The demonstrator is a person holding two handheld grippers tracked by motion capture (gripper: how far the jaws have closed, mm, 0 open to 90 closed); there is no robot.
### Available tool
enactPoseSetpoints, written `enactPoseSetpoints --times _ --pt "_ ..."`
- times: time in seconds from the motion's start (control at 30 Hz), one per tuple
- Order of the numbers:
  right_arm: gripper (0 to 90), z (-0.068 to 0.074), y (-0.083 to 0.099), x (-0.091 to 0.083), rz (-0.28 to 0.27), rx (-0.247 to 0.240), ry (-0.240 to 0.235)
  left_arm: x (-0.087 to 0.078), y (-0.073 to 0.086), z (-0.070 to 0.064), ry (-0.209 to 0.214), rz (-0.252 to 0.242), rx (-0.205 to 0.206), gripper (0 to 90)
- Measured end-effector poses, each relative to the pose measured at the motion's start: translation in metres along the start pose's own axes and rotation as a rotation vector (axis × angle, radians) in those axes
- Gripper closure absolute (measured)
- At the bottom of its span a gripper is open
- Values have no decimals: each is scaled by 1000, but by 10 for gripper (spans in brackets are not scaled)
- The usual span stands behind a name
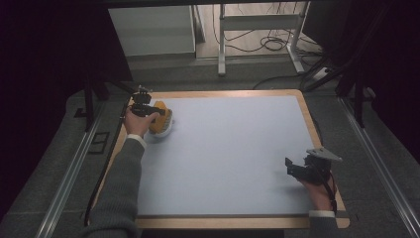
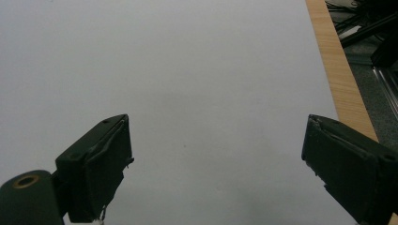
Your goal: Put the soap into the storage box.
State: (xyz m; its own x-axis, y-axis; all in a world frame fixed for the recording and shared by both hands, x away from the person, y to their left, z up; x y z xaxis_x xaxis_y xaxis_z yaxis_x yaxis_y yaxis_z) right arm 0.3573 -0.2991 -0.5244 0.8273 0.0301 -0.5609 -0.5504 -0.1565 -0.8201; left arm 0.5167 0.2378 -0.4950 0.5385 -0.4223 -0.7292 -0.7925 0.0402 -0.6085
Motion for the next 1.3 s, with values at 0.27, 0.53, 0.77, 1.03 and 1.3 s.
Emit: enactPoseSetpoints --times 0.27,0.53,0.77,1.03,1.3 --pt "88 1 1 2 7 -2 3 -27 -2 3 -21 -38 29 338" --pt "89 0 0 0 4 -3 4 -46 6 -11 22 -53 89 290" --pt "89 1 0 0 4 -4 2 -64 25 -36 125 -88 152 284" --pt "89 1 0 -1 4 -1 3 -72 69 -64 223 -109 227 295" --pt "88 2 0 -1 -2 -7 3 -64 115 -72 286 -76 246 291"
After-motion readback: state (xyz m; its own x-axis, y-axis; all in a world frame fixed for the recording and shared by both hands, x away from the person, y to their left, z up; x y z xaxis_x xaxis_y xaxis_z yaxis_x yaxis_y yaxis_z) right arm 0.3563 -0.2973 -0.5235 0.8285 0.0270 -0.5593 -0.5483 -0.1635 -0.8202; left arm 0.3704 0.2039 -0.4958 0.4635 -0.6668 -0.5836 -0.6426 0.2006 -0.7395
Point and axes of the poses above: each handheld gripper's, and its own axes: x roughly forward along the jaws, y roughly out of its underside, z roughly to its left, the point moved 4 cm from there along x, roughly forward along the jaws, and after that the axes turned 9 degrees about y, right-handed, at the moved point
